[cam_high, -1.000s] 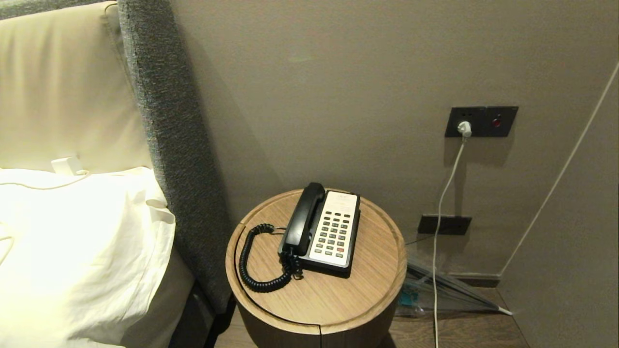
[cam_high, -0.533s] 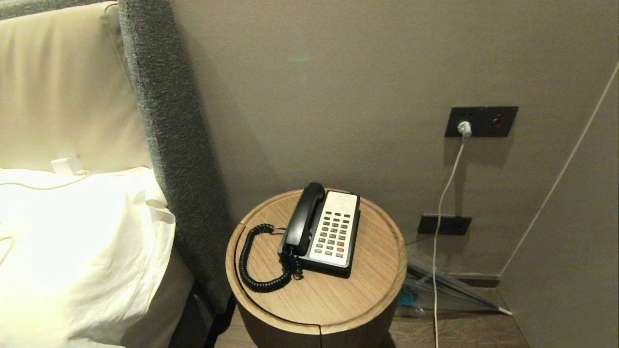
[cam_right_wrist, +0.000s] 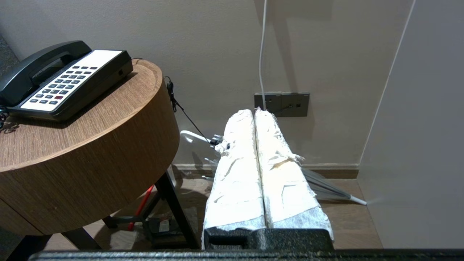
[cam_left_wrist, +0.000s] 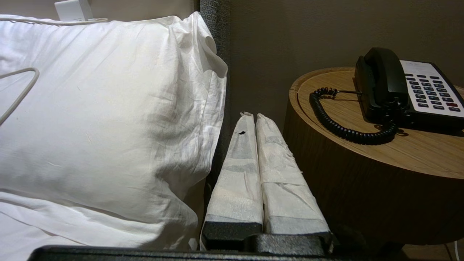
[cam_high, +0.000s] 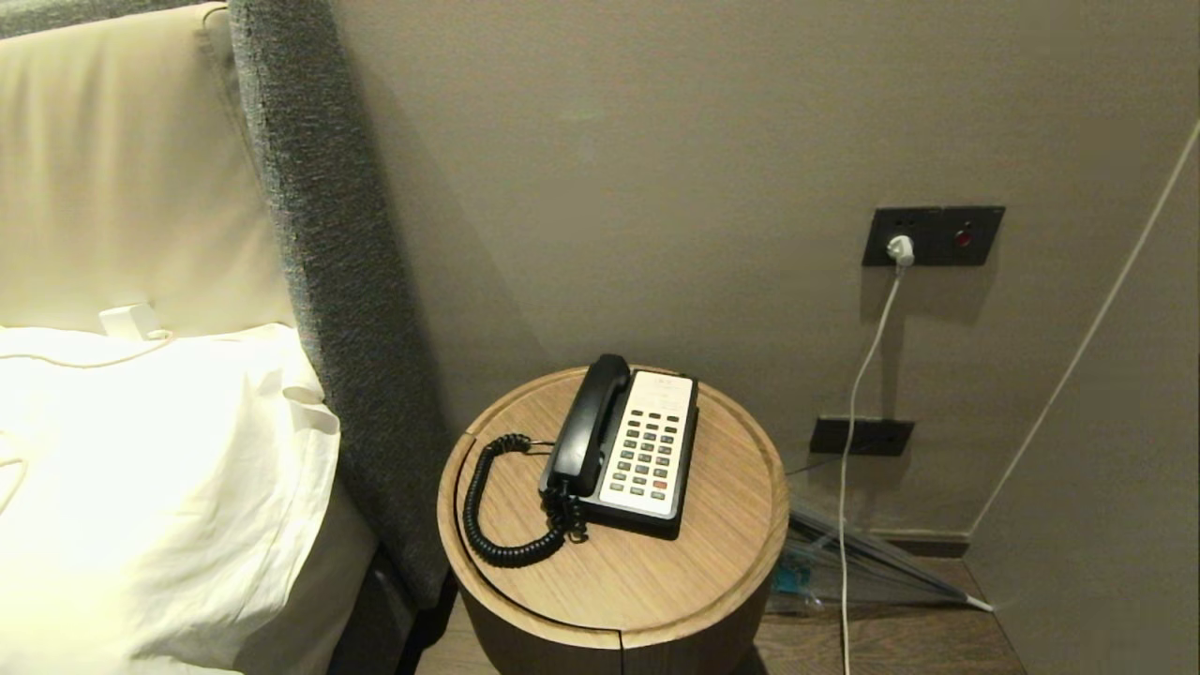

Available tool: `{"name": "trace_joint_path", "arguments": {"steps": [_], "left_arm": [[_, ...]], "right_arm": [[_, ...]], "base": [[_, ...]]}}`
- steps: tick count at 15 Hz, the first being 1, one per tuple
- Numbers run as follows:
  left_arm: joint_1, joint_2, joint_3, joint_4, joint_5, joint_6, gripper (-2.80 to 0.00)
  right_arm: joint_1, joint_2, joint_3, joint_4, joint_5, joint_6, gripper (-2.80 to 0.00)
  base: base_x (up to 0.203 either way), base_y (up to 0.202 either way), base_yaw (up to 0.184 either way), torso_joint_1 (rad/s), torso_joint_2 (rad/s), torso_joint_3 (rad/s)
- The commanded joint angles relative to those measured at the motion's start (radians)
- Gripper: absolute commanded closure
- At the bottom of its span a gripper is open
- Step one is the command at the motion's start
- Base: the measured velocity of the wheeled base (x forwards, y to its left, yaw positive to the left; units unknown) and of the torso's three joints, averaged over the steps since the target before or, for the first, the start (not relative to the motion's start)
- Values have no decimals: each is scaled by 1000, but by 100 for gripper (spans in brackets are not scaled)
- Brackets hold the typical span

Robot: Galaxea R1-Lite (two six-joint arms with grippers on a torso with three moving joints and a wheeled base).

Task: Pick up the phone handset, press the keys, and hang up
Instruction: Pick up the desk phone handset

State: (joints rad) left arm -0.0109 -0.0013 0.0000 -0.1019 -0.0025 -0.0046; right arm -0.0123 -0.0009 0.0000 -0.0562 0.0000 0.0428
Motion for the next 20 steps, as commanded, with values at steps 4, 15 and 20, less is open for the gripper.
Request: {"name": "trace_joint_path", "arguments": {"steps": [4, 15, 20], "left_arm": [[0, 1, 40, 0, 0, 0, 0], [0, 1, 40, -1, 0, 5, 0], [0, 1, 40, -1, 1, -1, 0]], "right_arm": [[0, -1, 20, -1, 0, 0, 0], [0, -1, 20, -1, 0, 0, 0], [0, -1, 20, -1, 0, 0, 0]], "base": [[0, 0, 0, 0, 0, 0], [0, 0, 0, 0, 0, 0], [0, 0, 0, 0, 0, 0]]}}
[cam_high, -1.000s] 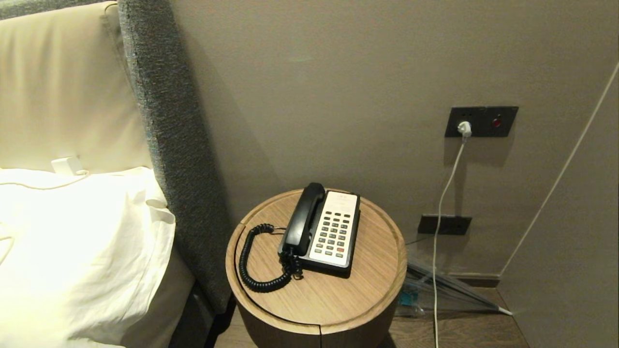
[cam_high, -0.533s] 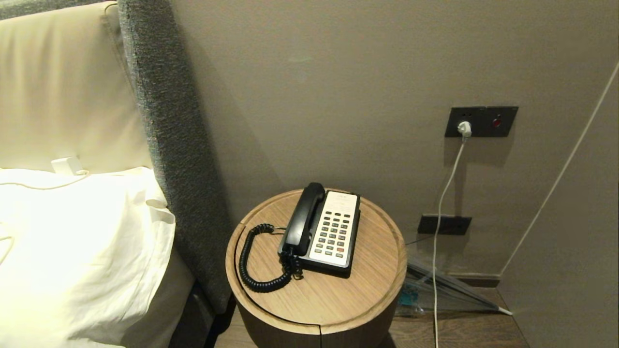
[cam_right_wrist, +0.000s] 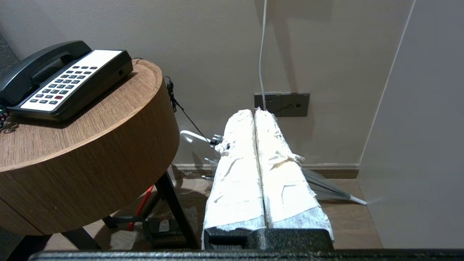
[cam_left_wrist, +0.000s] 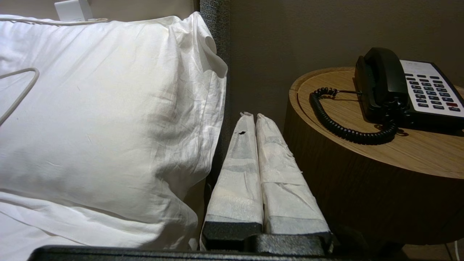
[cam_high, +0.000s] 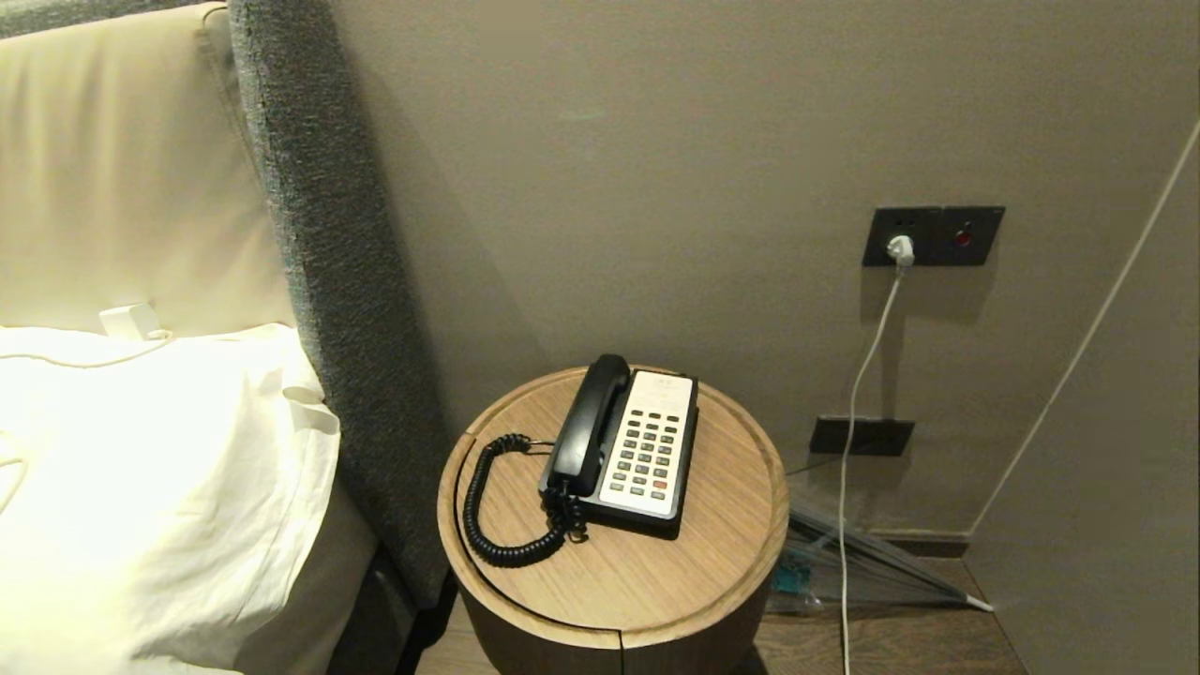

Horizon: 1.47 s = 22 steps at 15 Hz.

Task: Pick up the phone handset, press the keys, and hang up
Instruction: Pick up the desk phone handset

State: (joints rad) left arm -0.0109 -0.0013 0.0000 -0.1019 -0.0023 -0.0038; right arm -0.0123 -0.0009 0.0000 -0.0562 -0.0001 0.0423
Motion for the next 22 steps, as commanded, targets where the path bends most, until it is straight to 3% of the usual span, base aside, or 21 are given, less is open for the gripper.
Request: {"name": "trace_joint_path", "arguments": {"steps": [1, 22], "left_arm": [[0, 1, 40, -1, 1, -4, 0], [0, 1, 40, -1, 1, -6, 0]], "right_arm": [[0, -1, 20, -1, 0, 1, 0], [0, -1, 20, -1, 0, 1, 0]], "base": [[0, 0, 0, 0, 0, 0], [0, 0, 0, 0, 0, -25]]}}
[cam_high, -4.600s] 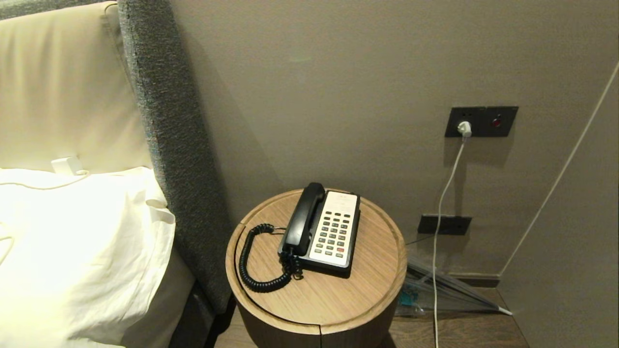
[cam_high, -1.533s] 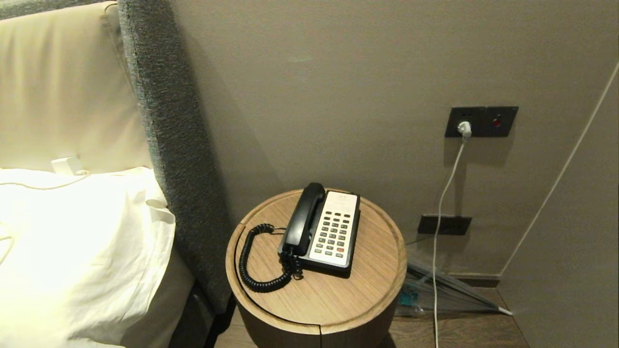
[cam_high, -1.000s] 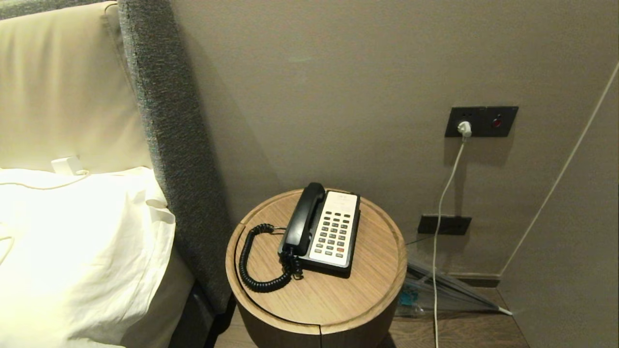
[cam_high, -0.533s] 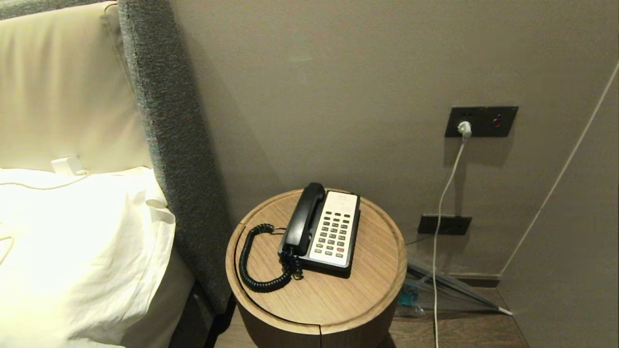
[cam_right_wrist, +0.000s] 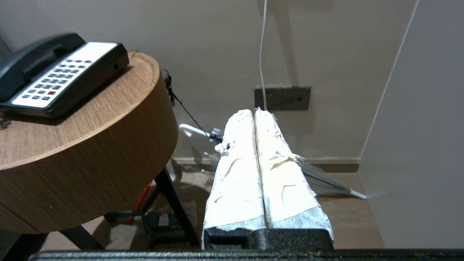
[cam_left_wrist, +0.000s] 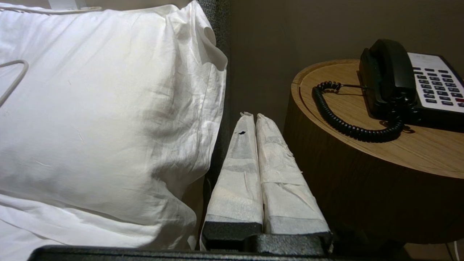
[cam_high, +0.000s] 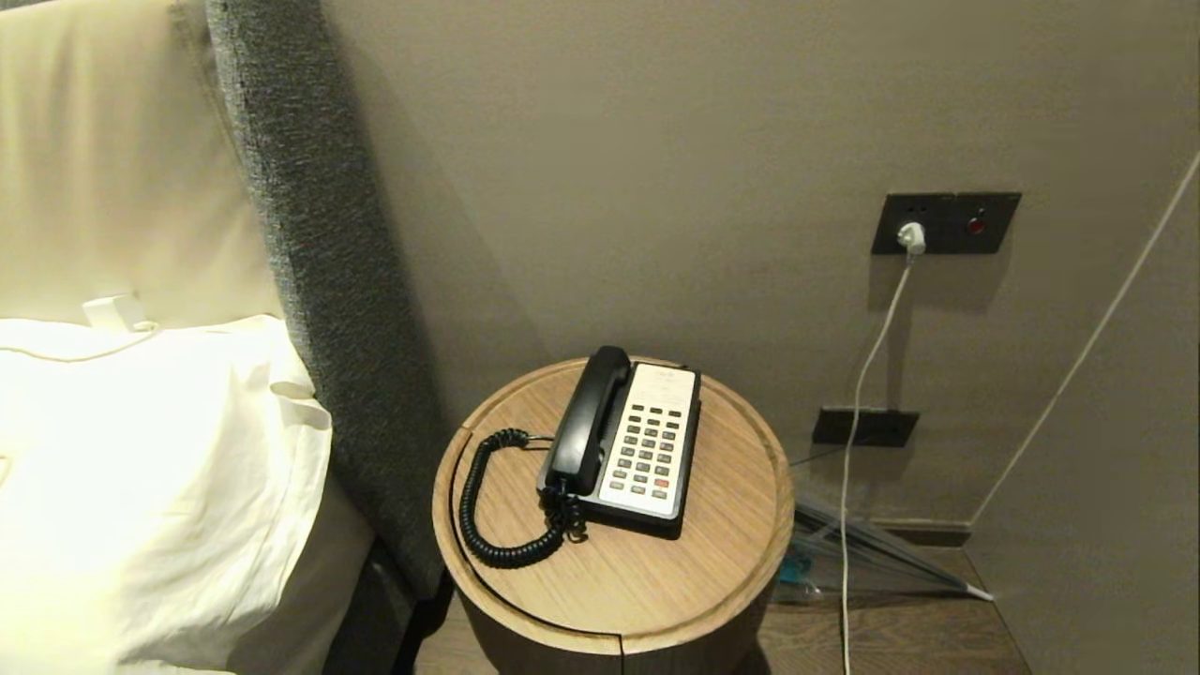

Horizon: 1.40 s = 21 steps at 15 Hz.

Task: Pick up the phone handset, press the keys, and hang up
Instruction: Pick up the desk phone handset

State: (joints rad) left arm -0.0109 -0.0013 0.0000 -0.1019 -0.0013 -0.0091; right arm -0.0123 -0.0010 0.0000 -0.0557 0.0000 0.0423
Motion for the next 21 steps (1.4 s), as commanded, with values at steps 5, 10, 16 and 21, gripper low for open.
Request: {"name": "trace_joint_path", "arguments": {"steps": [5, 10, 16, 21], "left_arm": [[0, 1, 40, -1, 0, -2, 0], [0, 1, 40, -1, 0, -2, 0], [0, 1, 40, -1, 0, -2, 0], [0, 1, 40, -1, 0, -2, 0]], "right_arm": [[0, -1, 20, -1, 0, 1, 0], [0, -1, 20, -1, 0, 1, 0], [0, -1, 20, -1, 0, 1, 0], [0, -1, 20, -1, 0, 1, 0]], "base": [[0, 0, 0, 2, 3, -195], [0, 0, 0, 2, 1, -197], [0, 0, 0, 2, 2, -199], [0, 0, 0, 2, 3, -197]]}}
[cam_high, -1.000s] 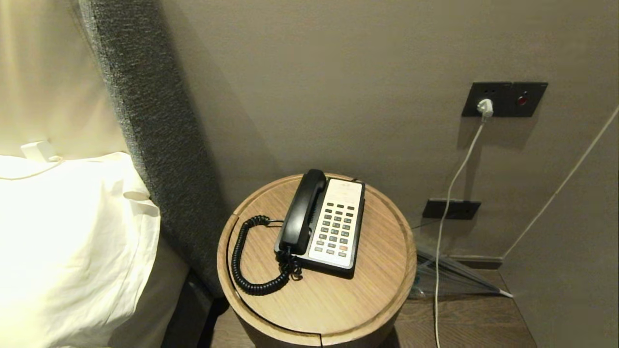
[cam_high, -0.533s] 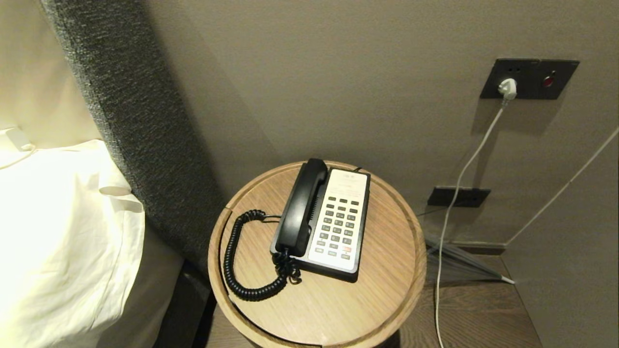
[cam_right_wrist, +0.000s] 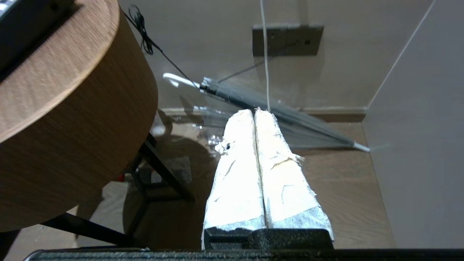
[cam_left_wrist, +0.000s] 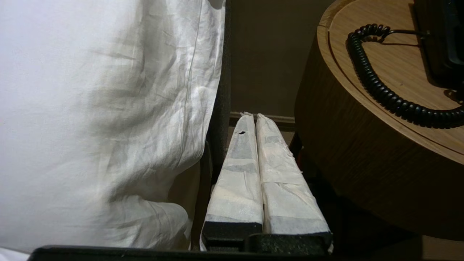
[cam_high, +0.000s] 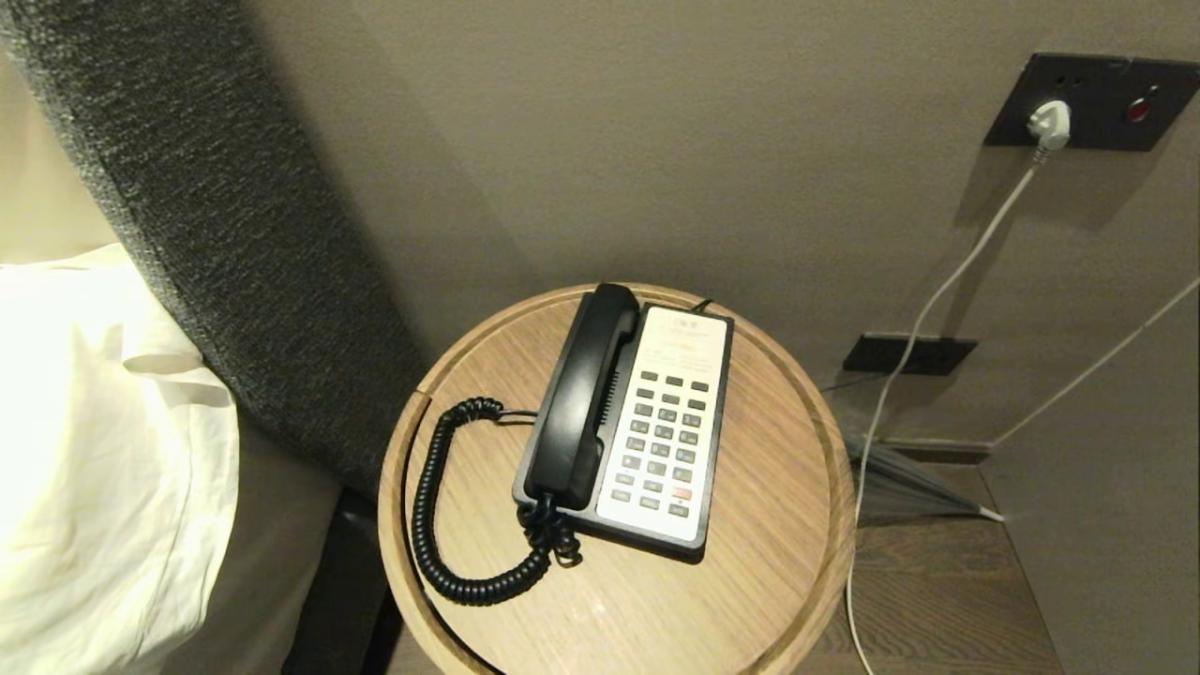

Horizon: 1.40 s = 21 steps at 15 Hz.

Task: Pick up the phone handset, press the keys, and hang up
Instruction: Pick up the desk phone handset

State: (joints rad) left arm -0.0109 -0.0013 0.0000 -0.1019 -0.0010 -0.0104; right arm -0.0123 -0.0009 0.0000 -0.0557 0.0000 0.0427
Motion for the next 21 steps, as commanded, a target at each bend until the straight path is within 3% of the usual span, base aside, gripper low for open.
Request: {"name": "trace_joint_path", "arguments": {"steps": [1, 8, 21], "left_arm": [[0, 1, 40, -1, -1, 0, 0], [0, 1, 40, -1, -1, 1, 0], [0, 1, 40, -1, -1, 1, 0]], "right_arm": [[0, -1, 20, -1, 0, 0, 0], [0, -1, 20, -1, 0, 0, 0], [0, -1, 20, -1, 0, 0, 0]], "base": [[0, 0, 0, 2, 2, -197], [0, 0, 0, 2, 5, -183], [0, 0, 0, 0, 0, -7]]}}
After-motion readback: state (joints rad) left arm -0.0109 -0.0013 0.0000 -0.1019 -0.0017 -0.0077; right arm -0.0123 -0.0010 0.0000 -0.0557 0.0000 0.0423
